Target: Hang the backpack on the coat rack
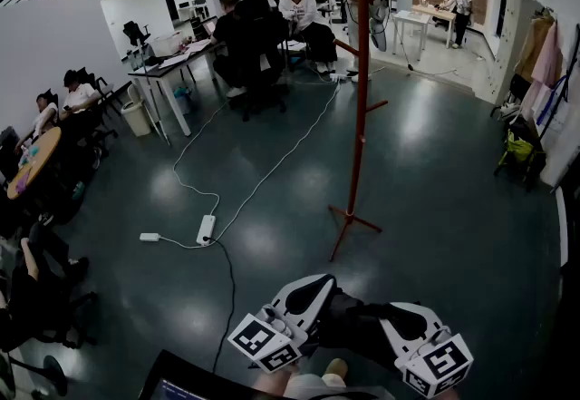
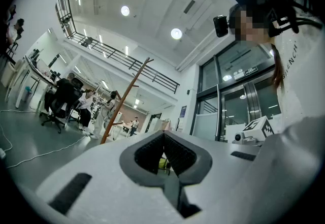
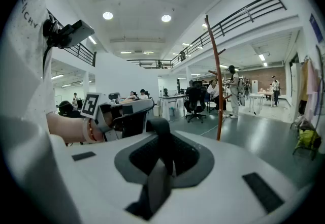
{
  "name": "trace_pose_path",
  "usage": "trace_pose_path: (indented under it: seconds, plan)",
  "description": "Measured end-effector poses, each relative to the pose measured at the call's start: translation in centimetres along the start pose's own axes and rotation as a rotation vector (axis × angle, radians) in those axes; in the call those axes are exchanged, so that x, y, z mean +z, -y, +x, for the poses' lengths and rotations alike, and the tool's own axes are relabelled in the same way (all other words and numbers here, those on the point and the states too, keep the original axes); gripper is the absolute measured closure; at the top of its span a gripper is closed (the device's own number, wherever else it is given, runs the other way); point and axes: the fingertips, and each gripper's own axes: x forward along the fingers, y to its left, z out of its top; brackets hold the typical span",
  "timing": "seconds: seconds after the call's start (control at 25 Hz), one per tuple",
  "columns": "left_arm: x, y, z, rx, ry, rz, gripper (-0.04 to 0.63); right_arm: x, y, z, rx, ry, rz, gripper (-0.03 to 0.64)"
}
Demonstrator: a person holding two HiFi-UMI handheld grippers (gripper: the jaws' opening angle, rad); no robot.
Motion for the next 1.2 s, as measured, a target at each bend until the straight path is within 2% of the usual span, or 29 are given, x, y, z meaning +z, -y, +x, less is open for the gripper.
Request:
trace_pose_path:
  seconds: [0.52,0.84,1.2]
  plan:
    - [-0.8,-4.2,3.5,0.045,-0.029,-0.007,0.586,1.3,5.7,4.6,0.013,0.004,0.010,0.569]
    - [-1.0,-9.9,10.0,0.038,-0.028,-0.034,0.586,2.2,9.7,9.5,0.054,-0.044,0.020,0.569]
    - [0.1,-15.4,16.6,-0.014,-0.016,-0.040,0.586,4.8,15.5,15.1,0.020,-0.048,0.017,0.568]
